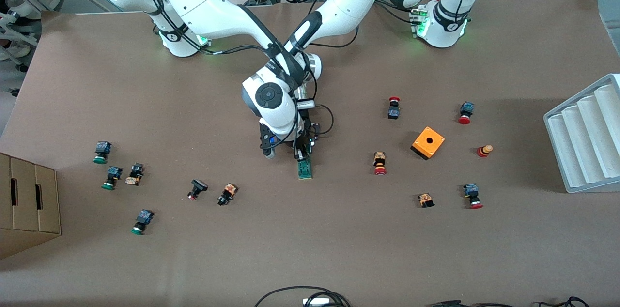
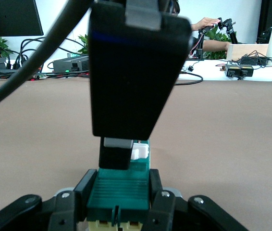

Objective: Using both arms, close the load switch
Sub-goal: 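Push the white lever along the switch body with the right gripper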

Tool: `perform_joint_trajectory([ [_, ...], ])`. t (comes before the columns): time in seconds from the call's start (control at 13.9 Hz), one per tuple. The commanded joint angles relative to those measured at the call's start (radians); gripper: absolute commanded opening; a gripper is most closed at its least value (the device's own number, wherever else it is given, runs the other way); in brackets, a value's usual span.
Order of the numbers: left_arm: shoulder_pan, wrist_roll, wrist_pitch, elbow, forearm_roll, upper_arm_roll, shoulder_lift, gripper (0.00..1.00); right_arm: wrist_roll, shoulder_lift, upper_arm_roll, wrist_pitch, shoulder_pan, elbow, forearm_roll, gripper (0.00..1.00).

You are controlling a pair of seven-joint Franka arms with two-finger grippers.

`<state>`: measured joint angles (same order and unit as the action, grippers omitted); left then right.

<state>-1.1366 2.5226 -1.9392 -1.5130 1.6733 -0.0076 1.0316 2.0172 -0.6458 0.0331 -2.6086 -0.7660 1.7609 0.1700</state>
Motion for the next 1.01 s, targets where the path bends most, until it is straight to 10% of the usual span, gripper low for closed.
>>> perform_joint_trajectory([
  [0.0,0.000,-0.005,-0.009,0.023,0.016,-0.002,0.019,0.41,0.008,0.002,0.008,-0.033,0.028,-0.029,-0.015,0.30],
  [0.94,0.001,-0.005,-0.009,0.024,0.019,-0.003,0.028,0.41,0.009,-0.026,0.008,-0.031,0.060,-0.089,-0.017,0.20],
])
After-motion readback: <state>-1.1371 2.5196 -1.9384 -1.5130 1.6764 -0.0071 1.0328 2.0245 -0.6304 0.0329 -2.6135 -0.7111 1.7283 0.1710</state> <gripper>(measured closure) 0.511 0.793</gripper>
